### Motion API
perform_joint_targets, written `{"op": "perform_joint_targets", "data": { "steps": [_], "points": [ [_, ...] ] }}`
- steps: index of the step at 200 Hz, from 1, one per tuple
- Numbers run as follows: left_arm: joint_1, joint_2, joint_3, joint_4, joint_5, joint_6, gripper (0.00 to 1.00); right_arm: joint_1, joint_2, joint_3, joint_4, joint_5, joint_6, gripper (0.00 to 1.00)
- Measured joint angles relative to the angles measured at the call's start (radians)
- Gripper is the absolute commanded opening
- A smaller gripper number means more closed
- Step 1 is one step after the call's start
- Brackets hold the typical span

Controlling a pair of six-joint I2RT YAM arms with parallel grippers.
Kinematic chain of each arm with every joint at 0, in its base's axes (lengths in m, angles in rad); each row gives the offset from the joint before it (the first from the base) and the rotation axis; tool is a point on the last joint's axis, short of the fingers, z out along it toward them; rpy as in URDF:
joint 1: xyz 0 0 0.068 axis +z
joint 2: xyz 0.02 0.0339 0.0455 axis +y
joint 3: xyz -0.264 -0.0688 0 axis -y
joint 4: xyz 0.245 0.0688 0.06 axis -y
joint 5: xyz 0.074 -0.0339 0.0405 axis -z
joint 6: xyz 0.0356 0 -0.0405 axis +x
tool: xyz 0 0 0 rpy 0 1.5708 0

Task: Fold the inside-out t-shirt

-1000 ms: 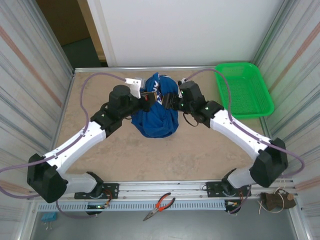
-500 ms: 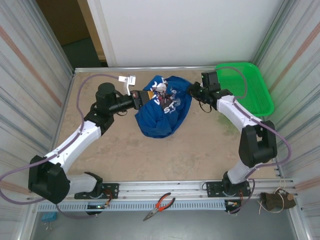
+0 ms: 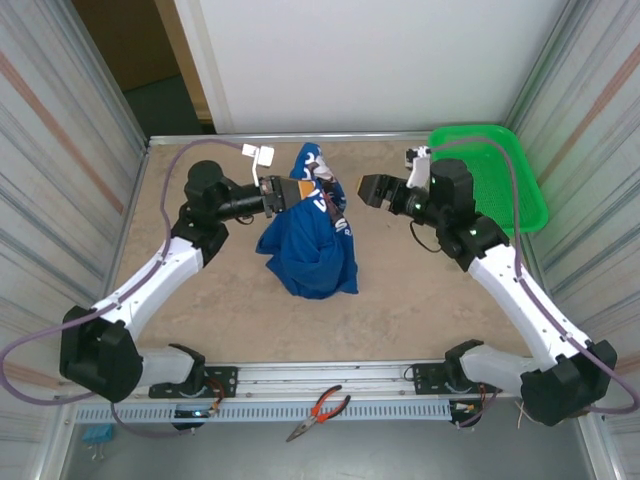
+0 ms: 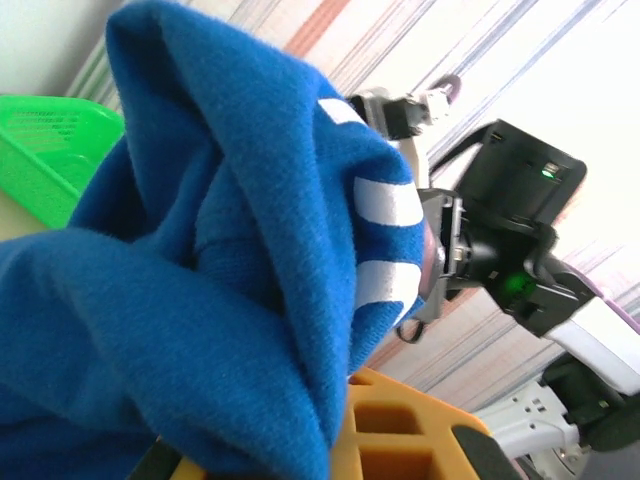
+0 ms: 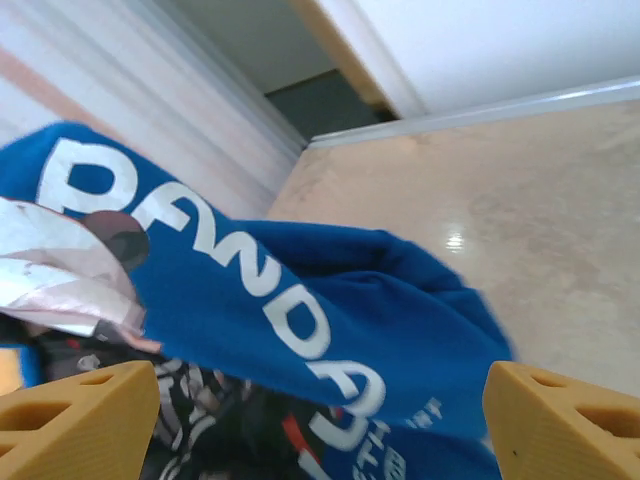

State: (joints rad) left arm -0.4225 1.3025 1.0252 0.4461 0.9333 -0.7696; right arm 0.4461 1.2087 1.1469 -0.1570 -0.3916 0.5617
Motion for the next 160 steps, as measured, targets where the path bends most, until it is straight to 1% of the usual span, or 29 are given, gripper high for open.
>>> {"op": "perform_joint_targets", "data": {
  "steps": [21,28,34,37,44,45,56,69,102,124,127,130,136,144,149,156,160],
  "points": [
    [-0.003,0.003,0.032,-0.012,0.022,0.002,0.0,0.034,0.098,0.024,0.015,-0.064,-0.047,0.81],
    [-0.005,0.003,0.041,-0.015,0.029,0.002,0.0,0.048,0.128,0.035,0.013,-0.08,-0.059,0.78],
    [-0.005,0.004,0.048,-0.017,0.034,0.002,0.0,0.059,0.153,0.045,0.014,-0.092,-0.069,0.74],
    [-0.005,0.005,0.051,-0.018,0.038,0.002,0.0,0.061,0.164,0.05,0.014,-0.097,-0.077,0.7],
    [-0.005,0.008,0.058,-0.018,0.044,0.002,0.0,0.068,0.186,0.062,0.019,-0.111,-0.084,0.55],
    [-0.005,0.009,0.06,-0.018,0.045,0.002,0.0,0.069,0.19,0.064,0.021,-0.113,-0.081,0.52],
    [-0.006,0.015,0.065,-0.018,0.052,0.001,0.0,0.072,0.217,0.083,0.03,-0.139,-0.089,0.31],
    [-0.007,0.023,0.065,-0.014,0.058,-0.003,0.0,0.065,0.241,0.103,0.034,-0.165,-0.091,0.0],
    [0.004,0.035,0.059,0.002,0.07,-0.018,0.0,0.03,0.241,0.116,0.036,-0.22,-0.093,0.0],
    [0.029,0.035,0.042,0.017,0.072,-0.021,0.0,-0.007,0.19,0.094,0.037,-0.239,-0.091,0.0],
    [0.033,0.035,0.038,0.019,0.073,-0.021,0.02,-0.013,0.179,0.089,0.039,-0.24,-0.09,0.0],
    [0.037,0.035,0.034,0.021,0.072,-0.021,0.06,-0.017,0.168,0.085,0.04,-0.24,-0.087,0.0],
    [0.046,0.037,0.025,0.023,0.072,-0.021,0.22,-0.026,0.144,0.074,0.044,-0.242,-0.083,0.0],
    [0.058,0.043,0.013,0.026,0.071,-0.021,0.46,-0.034,0.113,0.063,0.046,-0.243,-0.076,0.0],
    [0.064,0.045,0.005,0.027,0.069,-0.021,0.58,-0.038,0.092,0.056,0.048,-0.244,-0.072,0.0],
    [0.075,0.048,-0.006,0.027,0.063,-0.021,0.68,-0.042,0.068,0.052,0.051,-0.245,-0.068,0.0],
    [0.083,0.048,-0.015,0.026,0.056,-0.021,0.71,-0.043,0.055,0.051,0.052,-0.246,-0.065,0.0]
  ]
}}
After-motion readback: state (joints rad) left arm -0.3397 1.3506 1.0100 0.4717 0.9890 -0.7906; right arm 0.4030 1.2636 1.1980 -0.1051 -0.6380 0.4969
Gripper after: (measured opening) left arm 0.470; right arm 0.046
